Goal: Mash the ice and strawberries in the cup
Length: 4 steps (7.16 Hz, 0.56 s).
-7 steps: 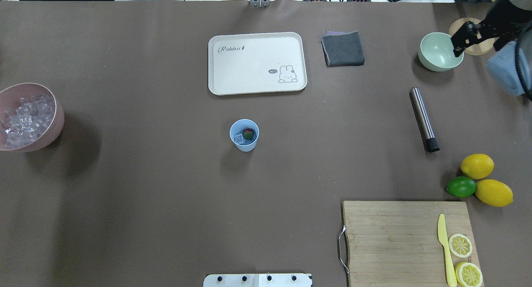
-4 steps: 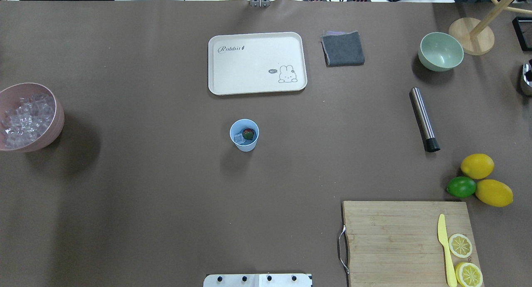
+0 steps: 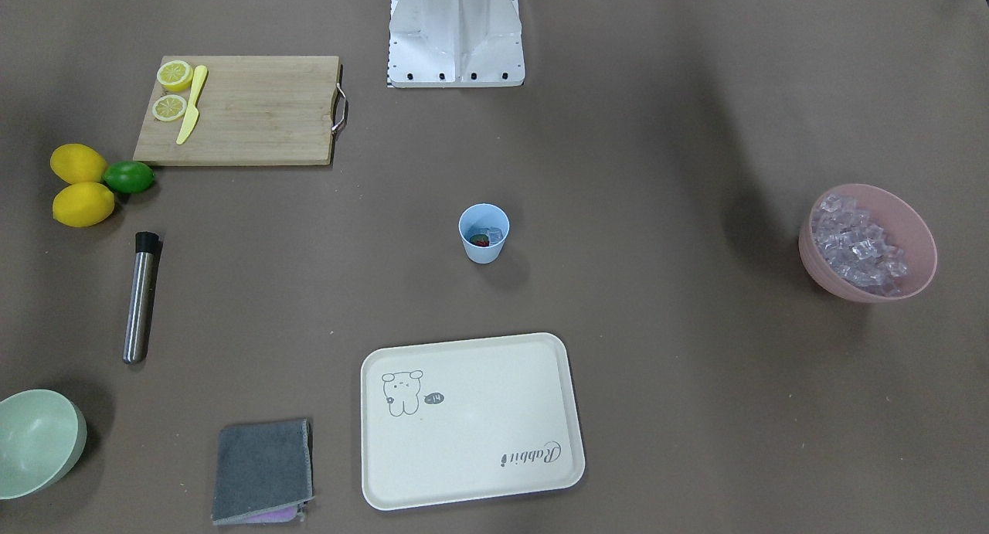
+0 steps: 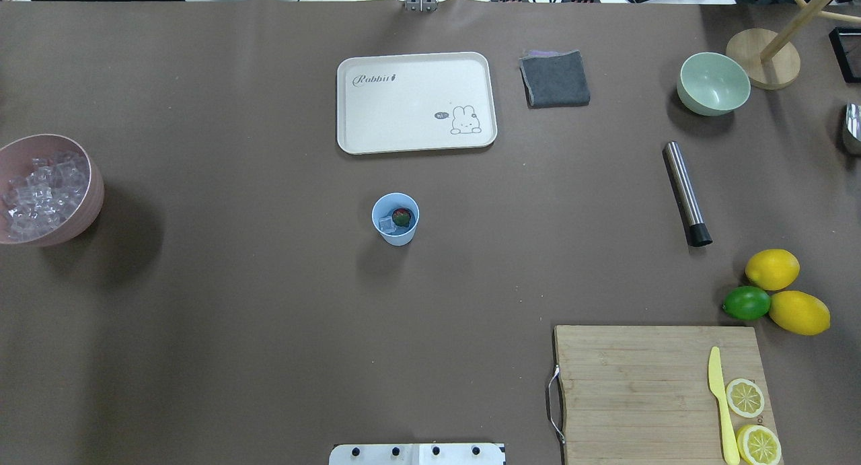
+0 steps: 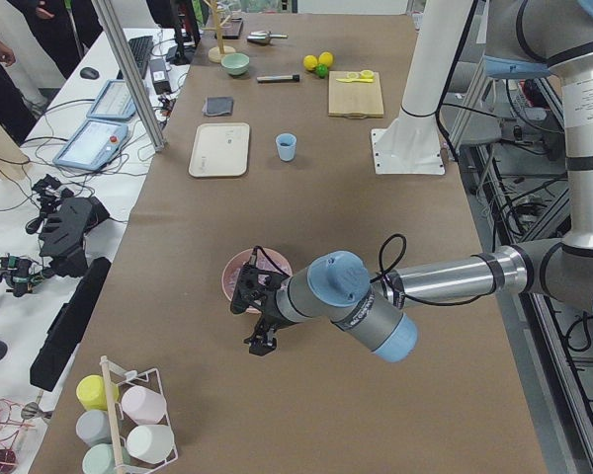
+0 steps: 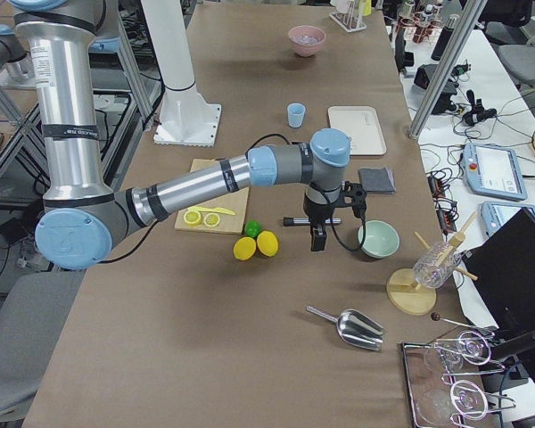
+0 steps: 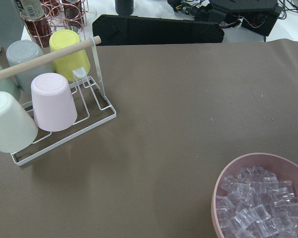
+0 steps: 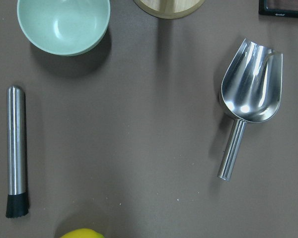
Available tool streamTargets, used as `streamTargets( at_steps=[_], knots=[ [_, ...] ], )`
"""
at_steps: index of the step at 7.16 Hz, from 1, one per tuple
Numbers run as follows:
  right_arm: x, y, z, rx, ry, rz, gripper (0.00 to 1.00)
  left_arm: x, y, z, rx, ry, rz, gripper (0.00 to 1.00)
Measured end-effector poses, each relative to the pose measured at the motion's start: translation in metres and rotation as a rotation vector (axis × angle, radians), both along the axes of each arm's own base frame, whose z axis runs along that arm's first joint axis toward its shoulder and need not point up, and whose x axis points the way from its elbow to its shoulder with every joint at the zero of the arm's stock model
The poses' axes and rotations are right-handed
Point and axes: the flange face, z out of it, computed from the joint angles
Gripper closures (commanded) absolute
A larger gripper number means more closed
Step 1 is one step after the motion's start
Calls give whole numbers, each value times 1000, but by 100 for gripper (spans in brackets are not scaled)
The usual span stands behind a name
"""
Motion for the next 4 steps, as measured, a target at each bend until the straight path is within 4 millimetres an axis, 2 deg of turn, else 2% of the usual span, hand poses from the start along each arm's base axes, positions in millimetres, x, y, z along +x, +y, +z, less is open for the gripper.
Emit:
streamTargets(
  at_steps=[2,4],
  knots=[
    [5,2,17,8,-2,8,0,-2,-7,11,-12,0,-1,2],
    [8,3,41,-20,1,7,0,-3,-18,12,-16,0,-2,2]
  ],
)
